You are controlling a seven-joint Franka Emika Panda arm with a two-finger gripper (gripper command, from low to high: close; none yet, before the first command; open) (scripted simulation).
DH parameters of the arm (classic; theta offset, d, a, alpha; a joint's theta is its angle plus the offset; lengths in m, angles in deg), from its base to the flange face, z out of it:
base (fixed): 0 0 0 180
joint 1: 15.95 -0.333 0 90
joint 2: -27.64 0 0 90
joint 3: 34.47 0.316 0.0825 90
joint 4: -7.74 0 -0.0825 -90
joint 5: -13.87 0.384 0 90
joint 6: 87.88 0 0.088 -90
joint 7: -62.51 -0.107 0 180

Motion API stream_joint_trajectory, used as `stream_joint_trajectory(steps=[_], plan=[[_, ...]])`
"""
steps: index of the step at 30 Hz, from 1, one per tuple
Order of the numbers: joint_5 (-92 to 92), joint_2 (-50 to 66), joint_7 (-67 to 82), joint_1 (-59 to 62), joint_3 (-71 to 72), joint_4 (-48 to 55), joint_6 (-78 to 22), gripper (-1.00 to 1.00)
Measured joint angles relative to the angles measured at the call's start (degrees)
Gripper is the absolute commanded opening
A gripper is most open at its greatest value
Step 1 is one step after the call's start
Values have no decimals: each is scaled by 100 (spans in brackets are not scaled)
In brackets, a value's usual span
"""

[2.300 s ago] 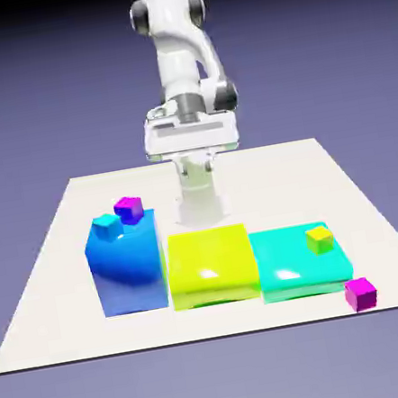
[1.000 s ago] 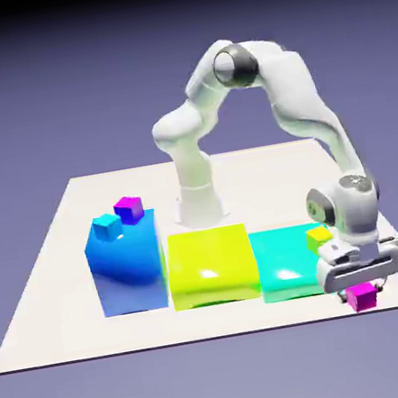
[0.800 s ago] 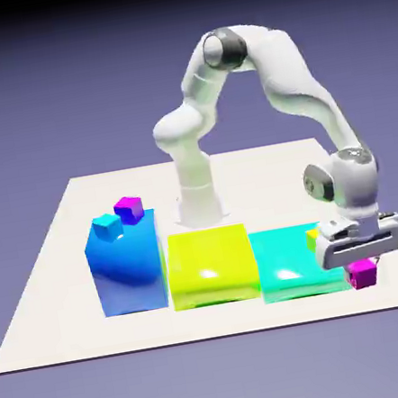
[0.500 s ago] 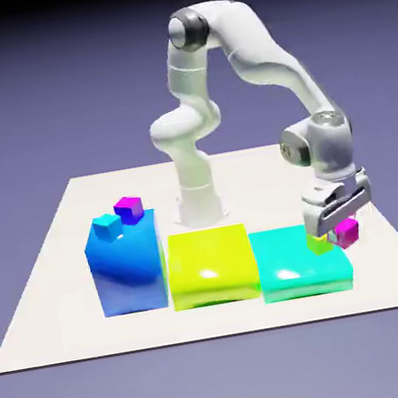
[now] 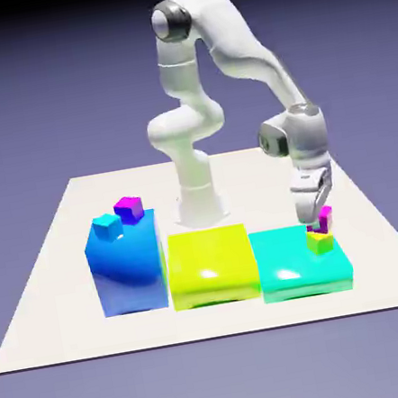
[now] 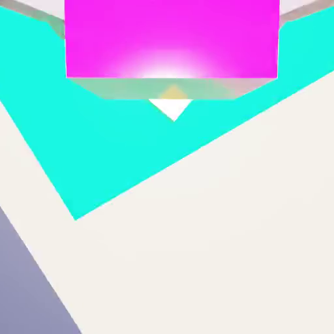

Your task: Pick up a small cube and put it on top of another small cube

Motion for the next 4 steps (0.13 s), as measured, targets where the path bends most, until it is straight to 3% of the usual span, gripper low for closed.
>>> stream_joint_trajectory(steps=[4], plan=[[70, -830, 45, 13, -15, 84, -913, 100]])
